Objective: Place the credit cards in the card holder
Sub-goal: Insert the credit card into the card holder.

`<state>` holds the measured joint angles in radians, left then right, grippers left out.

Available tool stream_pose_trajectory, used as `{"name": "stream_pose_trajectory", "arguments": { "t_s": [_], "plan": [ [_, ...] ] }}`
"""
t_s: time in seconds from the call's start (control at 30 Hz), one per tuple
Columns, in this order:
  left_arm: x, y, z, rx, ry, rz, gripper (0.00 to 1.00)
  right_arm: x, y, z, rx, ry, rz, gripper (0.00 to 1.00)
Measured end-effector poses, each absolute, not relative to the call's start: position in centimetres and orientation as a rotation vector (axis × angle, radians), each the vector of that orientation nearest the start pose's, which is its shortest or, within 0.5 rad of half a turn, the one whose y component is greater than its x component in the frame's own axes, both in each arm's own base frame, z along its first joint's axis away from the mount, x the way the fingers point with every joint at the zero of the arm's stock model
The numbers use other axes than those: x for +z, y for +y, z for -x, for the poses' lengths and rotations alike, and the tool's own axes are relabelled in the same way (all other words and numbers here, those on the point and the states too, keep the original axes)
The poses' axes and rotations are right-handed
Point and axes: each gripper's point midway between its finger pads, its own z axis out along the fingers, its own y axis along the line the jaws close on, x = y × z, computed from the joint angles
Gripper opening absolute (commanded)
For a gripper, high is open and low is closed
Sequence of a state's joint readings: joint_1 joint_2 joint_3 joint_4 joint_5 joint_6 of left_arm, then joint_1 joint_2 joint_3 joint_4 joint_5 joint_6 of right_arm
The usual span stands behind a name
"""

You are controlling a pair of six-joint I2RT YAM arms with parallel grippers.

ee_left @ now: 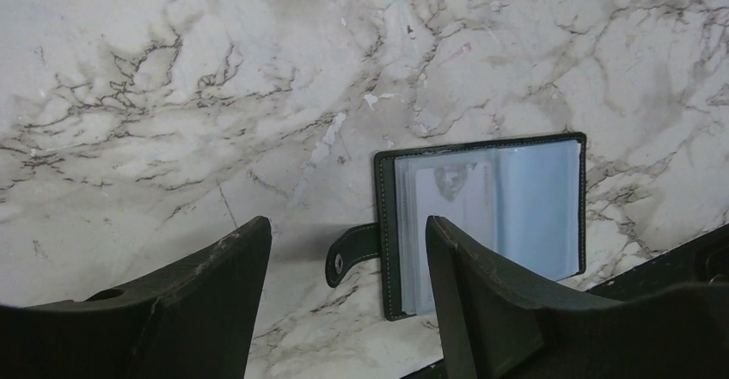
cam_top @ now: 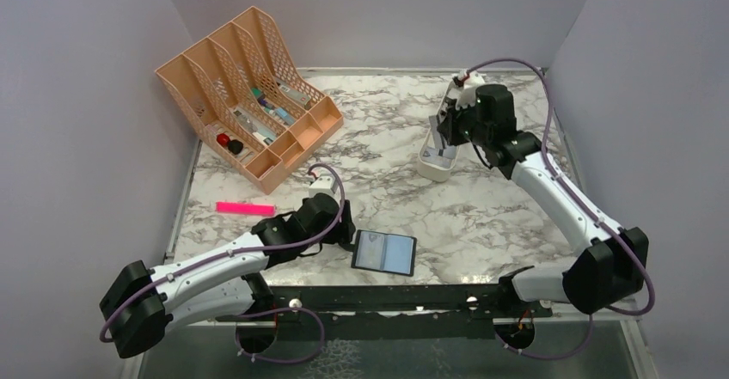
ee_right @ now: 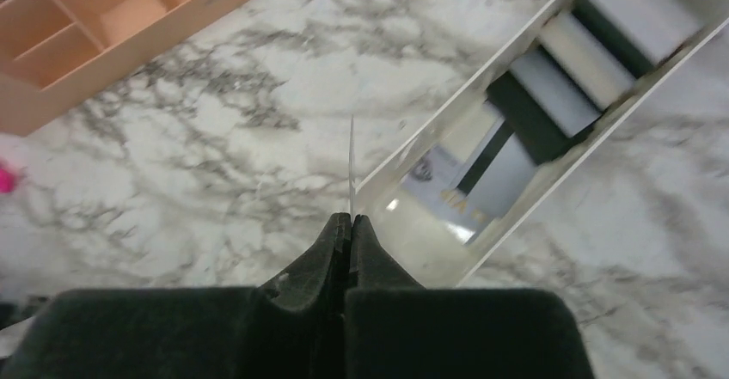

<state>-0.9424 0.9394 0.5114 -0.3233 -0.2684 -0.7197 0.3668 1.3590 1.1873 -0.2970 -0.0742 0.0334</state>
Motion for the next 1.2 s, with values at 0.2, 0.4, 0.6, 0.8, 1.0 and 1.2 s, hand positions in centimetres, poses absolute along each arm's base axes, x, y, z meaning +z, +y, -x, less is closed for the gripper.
{"name": "stream_pose_trajectory", "arguments": {
  "t_s": [0.2,0.4,0.6,0.8,1.0,1.2],
  "plan": [
    [6.0,-20.5,-16.9,-0.522,2.415,-0.143,0.72,20.6,17.8,-32.4,0.611,2.175,0.236,0.01],
    [4.8,-21.4,-17.0,-0.536,2.429,-0.164,0.65,15.5,19.6,-26.1,0.904,2.327,0.1,0.01],
    [3.8,-21.8,-17.2,-0.527,2.452,-0.162,0.28,10.6,21.3,-21.0,1.104,2.454,-0.037,0.01],
    [3.0,-22.1,-17.3,-0.54,2.462,-0.132,0.0,8.9,24.8,-17.3,1.245,2.507,-0.002,0.01],
    [2.2,-21.2,-18.8,-0.621,2.445,0.054,0.0,8.1,27.1,-16.6,1.275,2.524,0.023,0.01],
    [2.3,-20.1,-19.8,-0.741,2.366,0.251,0.0,8.1,26.9,-17.7,1.227,2.484,-0.024,0.01]
  ]
}}
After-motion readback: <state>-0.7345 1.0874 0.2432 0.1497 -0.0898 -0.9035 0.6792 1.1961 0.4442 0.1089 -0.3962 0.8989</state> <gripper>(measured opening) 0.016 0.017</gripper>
